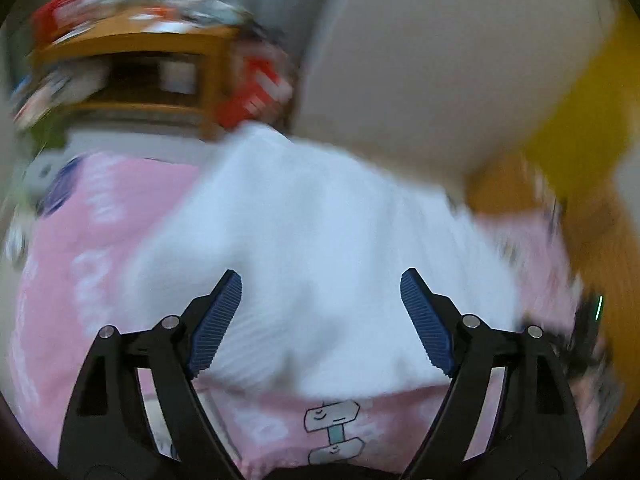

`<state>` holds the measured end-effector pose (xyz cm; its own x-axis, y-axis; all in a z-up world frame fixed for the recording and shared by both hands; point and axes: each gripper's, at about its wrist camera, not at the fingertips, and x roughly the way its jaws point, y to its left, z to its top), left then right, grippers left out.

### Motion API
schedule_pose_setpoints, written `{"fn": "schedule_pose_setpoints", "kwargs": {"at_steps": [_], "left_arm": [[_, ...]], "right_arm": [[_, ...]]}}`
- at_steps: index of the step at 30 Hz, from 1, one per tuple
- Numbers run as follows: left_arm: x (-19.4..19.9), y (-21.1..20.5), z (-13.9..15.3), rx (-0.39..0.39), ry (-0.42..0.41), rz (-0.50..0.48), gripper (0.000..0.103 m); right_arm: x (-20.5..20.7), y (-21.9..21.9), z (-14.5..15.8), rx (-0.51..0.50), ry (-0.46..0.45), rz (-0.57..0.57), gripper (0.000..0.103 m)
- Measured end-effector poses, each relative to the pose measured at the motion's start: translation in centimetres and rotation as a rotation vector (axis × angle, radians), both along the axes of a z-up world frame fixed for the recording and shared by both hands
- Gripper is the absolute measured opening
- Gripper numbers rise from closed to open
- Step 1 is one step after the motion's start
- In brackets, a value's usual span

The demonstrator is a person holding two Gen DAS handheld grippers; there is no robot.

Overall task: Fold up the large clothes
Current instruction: 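Open both grippers and press the hoodie flat on the stack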

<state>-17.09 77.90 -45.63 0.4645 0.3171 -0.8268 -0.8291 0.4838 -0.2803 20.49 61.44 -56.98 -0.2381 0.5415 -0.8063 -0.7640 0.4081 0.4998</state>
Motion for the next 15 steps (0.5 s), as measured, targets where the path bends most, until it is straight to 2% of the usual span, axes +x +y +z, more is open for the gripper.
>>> {"fn": "schedule_pose_setpoints", "kwargs": {"at_steps": [2,3,4,5,6,8,10,12,15], "left_arm": [[4.6,1.7,-4.4,-0.116,0.122,-0.047,0.079],[6.3,2.8,-7.0,-0.179,0.18,-0.047,0.077],[7.4,3.7,-8.9,-0.201,0.228,-0.025,0.077],[8.1,4.0,-9.6,-0.188,0.246,-0.022,0.077],[9.2,4.4,-10.3,-0.156,0.284,-0.029,0.077],[10.6,5.3,-11.0,-0.14,0.306,-0.011,0.077],[12.0,6.4,-11.4,-0.159,0.323,0.019,0.077],[12.9,7.1,-11.8,-0.19,0.371,0.031,0.078],[14.1,7.4,-12.4,-0.235,0.492,-0.029,0.078]], "right_arm": [[-0.2,4.4,-2.4,-0.149,-0.132,0.076,0.034],[0.1,6.2,-3.7,-0.196,-0.15,0.1,0.034],[0.6,8.2,-4.9,-0.234,-0.157,0.13,0.031],[1.0,9.8,-5.4,-0.258,-0.203,0.151,0.022],[1.7,12.1,-5.6,-0.279,-0.248,0.168,0.021],[3.7,15.7,-5.9,-0.321,-0.247,0.108,0.012],[4.7,18.3,-6.5,-0.373,-0.257,0.088,0.011],[4.0,19.7,-6.6,-0.459,-0.312,0.128,0.011],[1.8,18.6,-6.1,-0.55,-0.377,0.179,0.013]]}}
